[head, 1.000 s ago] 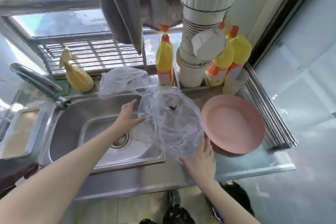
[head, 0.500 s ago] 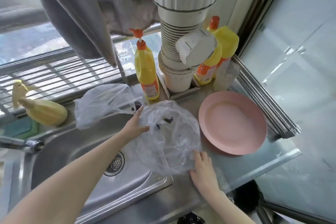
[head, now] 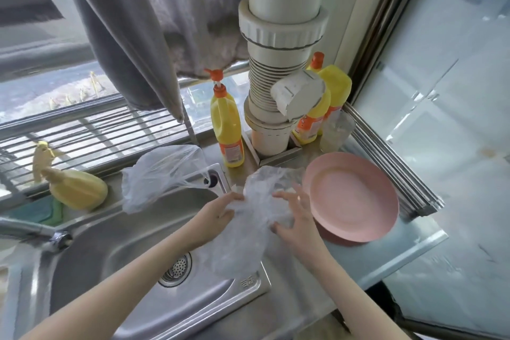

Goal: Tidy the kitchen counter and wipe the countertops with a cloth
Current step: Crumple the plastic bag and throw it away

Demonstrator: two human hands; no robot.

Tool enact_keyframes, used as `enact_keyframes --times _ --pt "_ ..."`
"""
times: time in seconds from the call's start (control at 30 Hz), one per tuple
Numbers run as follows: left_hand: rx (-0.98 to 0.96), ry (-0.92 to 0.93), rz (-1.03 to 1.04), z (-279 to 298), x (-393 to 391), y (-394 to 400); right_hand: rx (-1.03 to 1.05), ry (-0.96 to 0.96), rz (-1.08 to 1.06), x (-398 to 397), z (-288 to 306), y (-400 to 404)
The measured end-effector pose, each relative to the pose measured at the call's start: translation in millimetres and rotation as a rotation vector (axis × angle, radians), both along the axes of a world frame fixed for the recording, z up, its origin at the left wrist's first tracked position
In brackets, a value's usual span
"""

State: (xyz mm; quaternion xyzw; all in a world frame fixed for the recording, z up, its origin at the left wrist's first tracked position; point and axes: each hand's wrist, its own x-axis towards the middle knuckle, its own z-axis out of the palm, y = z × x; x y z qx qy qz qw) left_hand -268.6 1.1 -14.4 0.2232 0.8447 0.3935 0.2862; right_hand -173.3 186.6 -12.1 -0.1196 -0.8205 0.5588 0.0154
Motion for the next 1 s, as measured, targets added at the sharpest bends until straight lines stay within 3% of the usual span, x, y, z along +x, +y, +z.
enact_keyframes --times 0.3,0.4,0.53,0.6,0.67,0.77,0.87,1.0 --pt "0.496 -0.448 0.198 37 29 -11 -0.199 -0.079 0.188 -15 9 -53" --pt "0.511 -0.493 0.262 49 31 -21 -0.138 -0.041 0.128 -20 15 -65" --pt "0.279 -0.22 0.197 54 28 -52 -0.042 -0.069 0.12 -29 14 -73" --pt "0.166 -0.032 0.297 47 22 -68 0.046 -0.084 0.111 -36 9 -72" --pt "-0.033 0.238 0.363 32 7 -85 0.137 -0.126 0.128 -44 1 -68" --pt "-0.398 0.624 0.298 -2 -32 -114 0.299 -0.186 0.189 -57 -16 -63" --pt "-0.727 0.667 0.225 -25 -81 -129 0.376 -0.187 0.215 -66 -29 -57" --pt "-0.906 0.432 0.202 -41 -125 -134 0.448 -0.204 0.2 -67 -47 -51"
